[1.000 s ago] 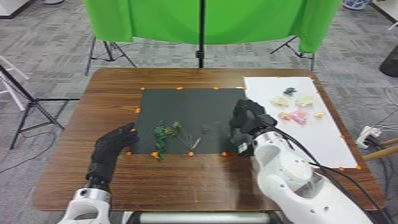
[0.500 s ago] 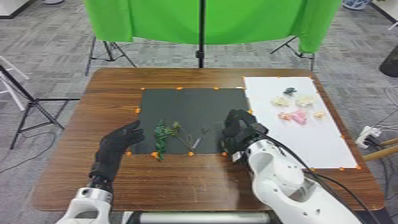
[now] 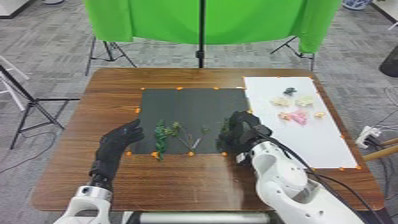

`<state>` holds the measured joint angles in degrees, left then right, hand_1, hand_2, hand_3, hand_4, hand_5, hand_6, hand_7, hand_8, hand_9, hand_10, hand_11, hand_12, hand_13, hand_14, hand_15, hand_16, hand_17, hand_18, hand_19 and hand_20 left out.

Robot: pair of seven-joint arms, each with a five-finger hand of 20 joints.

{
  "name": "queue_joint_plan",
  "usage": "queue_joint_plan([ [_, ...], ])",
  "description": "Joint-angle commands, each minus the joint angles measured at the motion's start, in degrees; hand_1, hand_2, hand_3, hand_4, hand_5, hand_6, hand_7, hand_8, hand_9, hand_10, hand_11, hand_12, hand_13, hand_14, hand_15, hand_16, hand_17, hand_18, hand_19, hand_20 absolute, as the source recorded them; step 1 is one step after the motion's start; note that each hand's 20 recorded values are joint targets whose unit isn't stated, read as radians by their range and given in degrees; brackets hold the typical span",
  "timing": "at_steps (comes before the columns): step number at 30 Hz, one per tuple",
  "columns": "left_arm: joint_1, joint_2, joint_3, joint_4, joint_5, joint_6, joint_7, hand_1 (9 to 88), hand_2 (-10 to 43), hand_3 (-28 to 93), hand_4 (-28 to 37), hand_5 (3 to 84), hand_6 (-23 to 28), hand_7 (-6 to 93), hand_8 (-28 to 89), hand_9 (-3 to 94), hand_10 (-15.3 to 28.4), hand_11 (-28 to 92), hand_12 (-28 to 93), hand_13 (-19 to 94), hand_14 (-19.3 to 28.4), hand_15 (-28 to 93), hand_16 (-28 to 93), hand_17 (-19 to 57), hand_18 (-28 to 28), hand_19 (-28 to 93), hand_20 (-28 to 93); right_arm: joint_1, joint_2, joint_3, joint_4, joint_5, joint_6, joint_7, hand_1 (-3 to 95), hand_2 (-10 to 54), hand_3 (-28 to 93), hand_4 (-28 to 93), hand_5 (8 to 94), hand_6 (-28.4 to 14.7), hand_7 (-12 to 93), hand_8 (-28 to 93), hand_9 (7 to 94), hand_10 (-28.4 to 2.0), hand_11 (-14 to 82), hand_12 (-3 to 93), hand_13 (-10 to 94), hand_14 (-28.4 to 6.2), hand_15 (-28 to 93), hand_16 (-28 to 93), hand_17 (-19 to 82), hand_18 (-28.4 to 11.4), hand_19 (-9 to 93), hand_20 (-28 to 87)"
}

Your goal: Arrange flowers

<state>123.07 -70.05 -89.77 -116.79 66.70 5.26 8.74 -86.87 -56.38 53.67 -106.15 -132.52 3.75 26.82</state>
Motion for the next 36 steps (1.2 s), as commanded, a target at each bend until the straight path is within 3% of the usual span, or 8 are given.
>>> queue_joint_plan([
  [1,1.1,-0.51,-0.08,0.48,0.29,-0.35,-0.42,22.4,-3.7,69,-24.5,44.9,5.5,9.3,-6,43.2,13.4,20,12,33,18.6,32,-2,-0.1,14.6,15,19,0.9,1.5,0.2,-0.4,-1.3,0.3,-1.4,65.3,-9.5,-21,54,77.1,-2.8,43,6,89.8,-9.7,55.2,25.6,94,-2.2,70,33,74,-10.6,93,68],
  [2,0.9,-0.51,-0.02,0.57,0.19,-0.42,-0.61,22.4,-3.7,69,-24.5,44.9,5.5,9.3,-6,43.3,13.4,20,12,33,18.6,32,-2,-0.1,14.6,15,19,1.4,2.0,-0.2,-0.4,-1.1,-0.3,-1.3,65.6,-9.5,-22,54,77.1,-2.6,42,6,89.8,-9.7,55.1,25.7,94,-2.2,70,34,74,-10.8,93,68],
  [4,0.7,-0.47,0.03,0.61,0.32,-0.61,-0.53,22.5,-3.7,69,-24.5,44.8,5.5,9.3,-6,43.3,13.5,20,12,33,18.6,32,-2,-0.1,14.5,15,19,1.8,2.9,-0.4,-0.5,-2.0,-1.0,-1.9,43.1,-9.5,46,1,77.4,-2.4,41,5,89.8,-9.7,55.1,25.8,94,-2.6,70,34,74,-11.0,93,69],
  [6,0.6,-0.37,0.01,0.52,0.40,-0.51,-0.45,22.6,-3.7,69,-24.6,44.9,5.6,9.3,-6,43.3,13.4,20,12,33,18.6,32,-2,-0.1,14.5,15,19,1.8,3.8,0.1,-1.4,-1.9,-1.5,-1.7,36.4,-9.5,63,-11,78.1,-2.1,37,5,89.7,-9.8,55.1,25.9,93,-2.9,70,35,73,-11.4,93,69],
  [8,0.9,-0.36,-0.13,0.41,0.31,-0.41,-0.53,22.5,-3.6,69,-24.5,44.9,5.6,9.3,-6,43.3,13.4,20,12,33,18.6,32,-2,-0.1,14.5,15,19,1.2,4.3,1.4,-3.0,-1.8,-2.3,-1.7,31.5,-9.5,66,-10,78.4,-2.1,38,-7,89.5,-9.9,55.0,26.2,93,-3.1,70,35,73,-11.7,93,69],
  [18,2.1,-0.94,-0.15,-0.11,0.22,0.03,-0.66,22.4,-3.4,69,-24.5,45.1,5.5,9.5,-6,43.3,13.5,20,12,33,18.5,32,-2,-0.1,14.5,15,19,-2.3,4.6,3.6,-10.0,5.7,-4.3,-3.8,23.4,-3.6,68,-9,79.0,-2.7,29,-8,89.0,-11.5,53.0,26.6,91,-4.8,71,35,71,-13.6,93,70],
  [24,1.5,-0.71,-0.29,0.12,0.23,0.09,-0.67,22.4,-3.4,69,-24.6,45.0,5.5,9.5,-6,43.4,13.5,20,12,33,18.5,32,-2,-0.1,14.5,15,19,-1.1,3.3,1.1,-7.9,13.2,-8.5,-5.0,22.9,1.7,70,-8,72.6,-1.3,16,-8,88.6,-11.9,52.2,27.0,91,-5.3,71,35,70,-14.1,93,70],
  [36,2.2,-1.05,-0.47,-0.15,0.16,0.49,-0.60,22.3,-3.2,70,-24.9,45.0,5.5,9.6,-6,43.4,13.4,20,12,33,18.5,32,-2,-0.1,14.5,15,19,-4.8,3.6,3.2,-8.0,14.4,-10.1,-3.4,21.5,5.7,70,-6,69.6,-0.7,14,-9,89.3,-12.1,52.0,26.7,91,-5.7,71,34,70,-14.5,93,70],
])
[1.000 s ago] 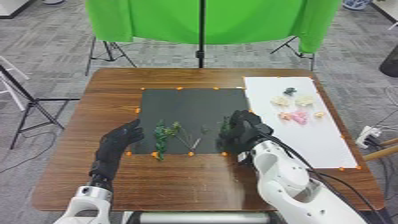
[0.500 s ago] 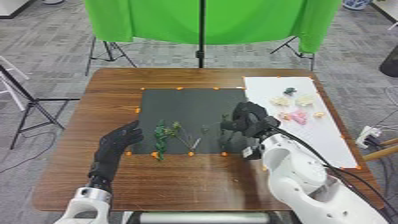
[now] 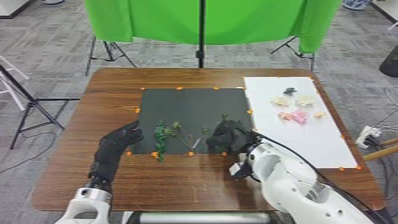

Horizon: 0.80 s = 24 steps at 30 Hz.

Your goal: Arrange flowers

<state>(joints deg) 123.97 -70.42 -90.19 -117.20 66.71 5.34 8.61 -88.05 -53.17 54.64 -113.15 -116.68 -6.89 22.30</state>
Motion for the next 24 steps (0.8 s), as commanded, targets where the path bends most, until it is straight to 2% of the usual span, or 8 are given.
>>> queue_joint_plan([
  [1,1.4,-0.75,-0.12,0.18,0.13,0.49,-0.53,22.3,-3.2,70,-24.9,45.1,5.5,9.6,-6,43.4,13.4,20,12,33,18.5,32,-2,-0.1,14.5,15,19,-4.2,0.5,2.8,-1.4,-1.1,0.4,1.3,21.4,5.7,70,-6,69.6,-0.7,14,-9,89.3,-12.0,52.0,26.7,91,-5.6,71,34,70,-14.6,93,70],
  [9,1.6,-0.68,-0.40,0.07,0.14,0.55,-0.45,22.3,-3.1,70,-25.0,45.1,5.5,9.6,-6,43.4,13.5,20,12,33,18.6,32,-2,-0.1,14.5,15,19,-7.5,1.5,6.0,-3.8,1.4,0.3,1.5,20.9,4.6,71,-5,69.8,-1.3,14,-9,89.4,-12.1,51.9,26.7,91,-5.7,71,34,70,-14.6,93,70],
  [13,1.5,-0.70,-0.32,0.04,0.25,0.45,-0.48,22.3,-3.0,70,-25.0,45.1,5.5,9.6,-6,43.4,13.5,20,12,33,18.6,32,-2,-0.1,14.4,15,19,-8.4,1.4,9.6,-7.1,12.1,1.3,-1.0,20.2,2.5,71,-5,70.0,-1.4,14,-9,89.4,-12.2,51.9,26.8,91,-5.6,71,34,70,-14.6,93,70],
  [14,1.4,-0.70,-0.28,0.07,0.30,0.38,-0.46,22.3,-3.0,70,-25.0,45.2,5.5,9.6,-6,43.4,13.5,20,12,33,18.5,32,-3,-0.1,14.4,15,19,-8.9,1.3,11.4,-8.3,13.9,2.1,-1.8,20.2,1.9,71,-5,70.1,-1.3,14,-9,89.2,-12.3,51.6,26.8,91,-5.6,71,34,70,-14.6,93,70],
  [16,1.1,-0.64,-0.22,0.18,0.32,0.20,-0.42,22.3,-3.0,70,-25.0,45.2,5.5,9.6,-6,43.4,13.5,20,12,33,18.5,32,-3,-0.1,14.4,15,19,-9.6,1.5,14.3,-10.2,13.6,8.3,-2.7,21.0,-0.4,71,-6,70.5,-1.3,15,-8,88.4,-12.2,50.9,26.9,91,-5.3,71,34,70,-14.5,93,70],
  [18,1.2,-0.66,-0.37,0.10,0.32,0.42,-0.33,22.3,-3.0,70,-25.0,45.2,5.5,9.6,-6,43.4,13.5,20,12,33,18.5,32,-3,-0.1,14.4,15,19,-9.0,2.2,16.7,-10.3,7.3,12.8,-1.8,23.2,-2.3,70,-7,70.8,-1.4,15,-8,86.9,-12.5,49.3,27.2,89,-5.0,70,35,67,-14.3,93,70],
  [21,1.3,-0.60,-0.48,0.04,0.20,0.82,-0.23,22.3,-3.0,70,-25.0,45.2,5.5,9.7,-6,43.4,13.5,20,12,33,18.5,32,-3,-0.1,14.4,15,19,-5.8,4.0,18.1,-7.0,-6.8,11.1,3.8,26.8,-5.7,70,-7,68.5,-1.1,16,-8,79.8,-14.7,29.8,26.8,85,-5.4,69,36,64,-14.1,93,68],
  [24,1.3,-0.54,-0.38,0.07,0.18,0.72,-0.44,22.2,-3.0,70,-25.0,45.2,5.5,9.7,-6,43.5,13.5,20,12,33,18.5,32,-3,-0.1,14.4,15,19,-4.0,5.9,18.8,-3.4,-10.8,9.1,5.9,30.2,-8.9,70,-8,63.2,-1.7,15,-7,71.3,-15.6,20.9,24.8,83,-5.5,69,35,62,-13.9,93,66],
])
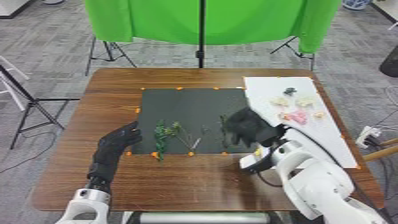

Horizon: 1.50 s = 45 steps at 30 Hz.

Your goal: Arrange flowers

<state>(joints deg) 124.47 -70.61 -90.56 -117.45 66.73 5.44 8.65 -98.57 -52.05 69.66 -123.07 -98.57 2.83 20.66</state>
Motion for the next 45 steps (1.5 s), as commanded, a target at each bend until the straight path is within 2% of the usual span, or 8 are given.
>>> queue_joint_plan([
  [1,0.8,-0.32,-0.03,0.27,0.23,0.62,-0.46,22.2,-3.0,70,-25.0,45.2,5.5,9.8,-6,43.5,13.5,20,12,33,18.5,32,-2,-0.1,14.4,15,19,7.4,5.4,3.2,7.9,-29.9,-1.0,8.0,31.5,-9.3,70,-8,61.7,-1.9,15,-7,68.0,-15.9,19.9,24.7,82,-5.9,70,35,61,-13.9,93,66],
  [9,0.0,0.35,0.25,0.51,0.41,0.19,-0.44,22.4,-2.9,70,-25.0,45.3,5.4,9.9,-6,43.5,13.5,20,12,33,18.5,32,-2,-0.1,14.4,15,19,12.8,7.2,-1.6,16.1,-34.0,-9.3,12.3,35.4,-9.5,70,-11,57.5,-1.7,14,-7,63.7,-16.2,20.2,25.7,80,-6.5,71,34,60,-14.2,93,65],
  [22,0.1,0.48,-0.14,0.50,0.22,0.51,0.19,22.4,-3.0,70,-24.8,45.4,5.3,10.0,-6,43.5,13.4,20,12,33,18.5,32,-3,-0.1,14.4,15,19,13.2,5.3,-5.3,24.6,-33.8,-6.6,12.3,36.0,-9.5,66,-13,60.3,-0.1,14,-8,71.3,-15.6,22.6,24.6,85,-4.1,69,33,64,-13.1,93,66],
  [30,0.2,-0.07,-0.84,0.59,-0.82,6.91,5.16,22.9,-3.0,70,-25.0,46.0,5.3,10.7,-6,44.5,13.7,22,12,34,18.7,33,-3,0.1,14.6,16,19,11.4,5.7,-6.4,25.4,-35.4,6.1,9.5,55.7,-9.5,55,-14,73.2,-0.3,17,5,88.3,-9.3,12.7,40.7,91,-1.6,67,34,70,-10.8,93,65],
  [39,0.8,0.57,-2.08,0.57,-5.41,15.70,11.21,23.7,-2.9,71,-25.6,47.1,5.0,12.7,-7,45.8,13.9,22,12,33,17.2,30,-4,1.8,13.7,15,19,26.1,6.1,-15.2,12.0,-31.9,8.8,5.0,62.3,-9.5,56,-10,83.2,-0.7,19,11,93.7,-8.0,15.3,40.8,94,-0.3,69,32,74,-9.8,93,66],
  [41,1.1,0.68,-2.38,0.24,-7.78,16.27,11.53,23.6,-2.6,71,-26.3,47.0,4.9,12.9,-7,45.2,13.6,22,11,33,17.0,29,-4,2.4,13.2,14,18,34.3,3.3,-23.0,13.8,-30.0,8.4,2.0,62.3,-9.5,56,-11,83.2,-0.5,19,11,93.7,-8.0,15.3,40.8,94,-0.2,69,32,74,-9.7,93,66],
  [43,1.1,0.97,-2.44,-0.10,-11.86,16.20,11.71,16.8,4.4,71,-27.9,47.0,4.9,12.3,-7,44.7,13.4,20,11,32,16.6,27,-4,2.2,12.6,12,18,41.1,-0.9,-29.9,16.9,-29.5,5.8,-0.6,62.1,-9.5,56,-11,82.9,-0.4,19,11,93.7,-8.0,15.1,41.0,94,-0.1,69,32,74,-9.7,93,67],
  [45,0.4,1.22,-1.90,-0.15,-13.61,16.95,11.58,14.1,11.9,68,-28.2,46.9,4.8,10.8,-7,45.0,13.6,19,10,32,16.1,25,-4,1.9,12.0,10,17,45.9,-4.9,-35.7,20.2,-28.4,5.6,-2.9,61.7,-9.5,57,-11,82.7,-0.3,20,11,93.7,-8.0,14.6,41.0,94,-0.1,69,32,74,-9.6,93,67],
])
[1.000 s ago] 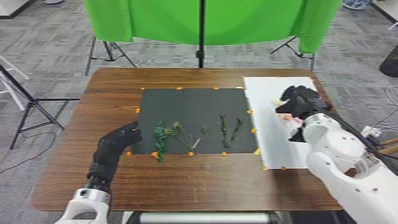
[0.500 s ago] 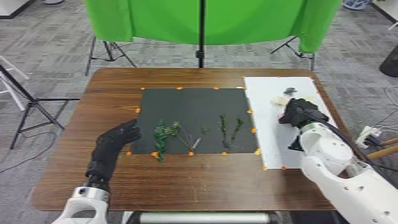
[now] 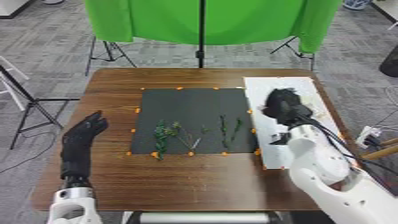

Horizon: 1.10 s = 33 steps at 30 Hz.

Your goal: Arrange flowers

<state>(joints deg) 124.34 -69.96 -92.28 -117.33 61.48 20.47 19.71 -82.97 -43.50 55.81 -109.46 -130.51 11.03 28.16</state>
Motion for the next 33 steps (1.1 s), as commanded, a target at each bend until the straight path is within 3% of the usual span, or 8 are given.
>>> queue_joint_plan([
  [1,0.2,0.63,0.01,-0.15,-8.37,2.18,0.32,14.1,14.6,66,-28.3,46.8,4.8,9.9,-7,45.2,13.8,19,9,32,15.7,24,-4,1.9,11.8,9,17,31.8,-15.8,-23.7,8.4,4.2,-3.4,-10.7,61.4,-9.5,57,-11,82.5,-0.3,20,11,93.7,-7.9,14.4,41.1,94,-0.1,69,32,74,-9.6,93,67],
  [5,-0.8,0.59,0.83,0.20,-8.62,3.36,0.18,14.7,20.9,62,-28.3,47.2,5.2,8.8,-7,45.8,14.1,18,8,32,15.4,22,-5,2.8,10.2,9,16,35.5,-23.3,-29.6,14.8,5.4,-4.9,-12.9,61.1,-9.5,58,-12,82.1,-0.2,20,11,93.7,-7.9,13.7,41.4,94,0.0,69,32,74,-9.5,93,68],
  [9,-0.3,0.83,1.31,-0.24,-9.09,3.03,0.42,15.0,23.5,62,-28.3,47.3,5.6,8.5,-7,45.9,14.6,17,8,32,15.0,21,-5,3.4,9.6,9,16,37.0,-27.2,-33.7,18.3,5.6,-7.9,-13.6,60.8,-9.5,58,-13,81.9,-0.1,20,11,93.7,-7.8,13.4,41.7,94,0.0,69,33,73,-9.4,93,68],
  [10,-0.8,0.82,1.44,-0.01,-8.92,3.05,-0.10,15.0,23.8,62,-28.3,47.3,5.7,8.5,-7,45.9,14.7,17,7,32,15.0,21,-5,3.4,9.6,9,16,37.1,-28.2,-34.4,19.7,5.1,-8.2,-13.9,60.7,-9.5,58,-13,81.7,0.0,21,11,93.7,-7.8,13.2,41.7,94,0.0,69,33,73,-9.4,93,68],
  [13,-1.4,0.84,1.68,0.36,-9.15,1.36,0.01,15.5,24.0,62,-28.3,47.2,5.8,8.5,-7,45.5,14.9,17,7,32,15.0,22,-5,3.4,9.6,9,16,37.2,-29.6,-36.0,22.1,3.9,-10.0,-14.2,60.4,-9.5,59,-13,81.5,0.1,21,11,93.7,-7.8,12.6,42.6,94,0.0,68,34,73,-9.4,93,68],
  [18,-0.8,0.80,2.08,0.02,-9.08,1.25,0.27,15.5,24.6,61,-28.3,47.0,5.8,8.5,-7,45.5,14.9,18,7,32,15.1,22,-5,3.3,9.9,10,16,36.7,-31.0,-36.7,24.4,3.8,-12.5,-14.3,60.0,-9.5,59,-14,80.9,0.8,22,10,93.7,-8.5,11.7,43.6,93,-0.3,68,34,73,-9.6,93,69],
  [29,-1.4,1.10,2.53,0.30,-9.62,0.44,0.13,15.4,25.3,59,-28.3,47.2,5.6,9.2,-7,45.3,14.9,18,8,32,15.4,22,-5,3.0,10.2,10,16,35.9,-31.7,-36.2,25.7,3.5,-16.4,-14.3,56.3,-9.5,58,-14,77.4,1.1,20,7,92.0,-8.9,11.6,43.4,92,-0.6,68,35,72,-10.0,93,69],
  [33,-1.4,1.06,2.65,0.34,-9.86,0.57,0.16,14.2,23.6,58,-28.3,47.2,5.7,9.3,-7,45.3,14.8,18,9,32,15.5,23,-5,2.9,10.3,10,16,35.7,-31.6,-36.2,25.5,3.2,-16.3,-14.4,53.2,-9.5,57,-14,75.8,1.2,19,6,89.6,-9.0,17.1,39.4,92,-0.8,68,35,71,-10.3,93,69],
])
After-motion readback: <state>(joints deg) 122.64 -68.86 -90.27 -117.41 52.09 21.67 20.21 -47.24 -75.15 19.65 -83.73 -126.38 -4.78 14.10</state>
